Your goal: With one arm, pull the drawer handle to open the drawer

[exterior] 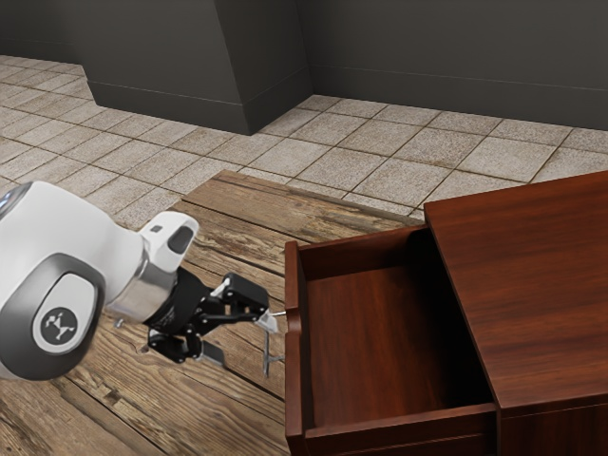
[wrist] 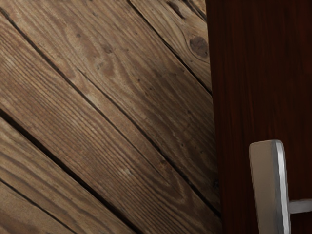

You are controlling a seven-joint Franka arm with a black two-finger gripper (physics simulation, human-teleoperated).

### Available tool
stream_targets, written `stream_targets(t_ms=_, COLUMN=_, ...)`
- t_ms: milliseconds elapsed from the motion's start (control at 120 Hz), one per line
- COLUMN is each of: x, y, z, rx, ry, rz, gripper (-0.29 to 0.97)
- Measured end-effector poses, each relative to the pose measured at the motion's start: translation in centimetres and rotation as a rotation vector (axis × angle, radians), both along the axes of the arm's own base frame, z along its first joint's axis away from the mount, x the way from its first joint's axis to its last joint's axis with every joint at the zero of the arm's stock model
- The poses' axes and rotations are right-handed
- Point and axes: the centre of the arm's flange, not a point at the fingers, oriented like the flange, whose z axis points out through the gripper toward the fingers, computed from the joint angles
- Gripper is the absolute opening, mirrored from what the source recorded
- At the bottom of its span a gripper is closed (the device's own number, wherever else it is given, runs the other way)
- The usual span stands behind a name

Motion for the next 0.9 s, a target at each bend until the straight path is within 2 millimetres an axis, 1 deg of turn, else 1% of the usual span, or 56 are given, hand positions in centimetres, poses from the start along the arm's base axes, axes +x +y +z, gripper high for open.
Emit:
stream_targets(t_ms=283, x=0.0, y=-1.0, z=1.8, rx=0.009, ry=-0.042, rz=-0.024, gripper=0.68)
stream_targets(t_ms=408, x=0.1, y=-1.4, z=4.2, rx=0.046, ry=-0.065, rz=-0.067, gripper=0.68)
stream_targets(t_ms=475, x=0.2, y=-1.5, z=6.4, rx=0.095, ry=-0.081, rz=-0.106, gripper=0.68)
stream_targets(t_ms=650, x=0.3, y=-1.9, z=8.8, rx=0.234, ry=-0.087, rz=-0.241, gripper=0.68)
stream_targets(t_ms=675, x=0.4, y=-2.0, z=9.6, rx=0.265, ry=-0.091, rz=-0.266, gripper=0.68)
stream_targets(t_ms=725, x=0.6, y=-2.6, z=11.9, rx=0.333, ry=-0.094, rz=-0.321, gripper=0.68)
stream_targets(t_ms=767, x=0.7, y=-2.9, z=13.2, rx=0.376, ry=-0.084, rz=-0.361, gripper=0.68)
stream_targets(t_ms=800, x=0.9, y=-3.1, z=13.6, rx=0.403, ry=-0.065, rz=-0.389, gripper=0.68)
stream_targets(t_ms=850, x=1.1, y=-3.1, z=13.4, rx=0.435, ry=-0.029, rz=-0.428, gripper=0.68)
stream_targets(t_ms=900, x=1.2, y=-3.4, z=13.5, rx=0.461, ry=-0.007, rz=-0.464, gripper=0.68)
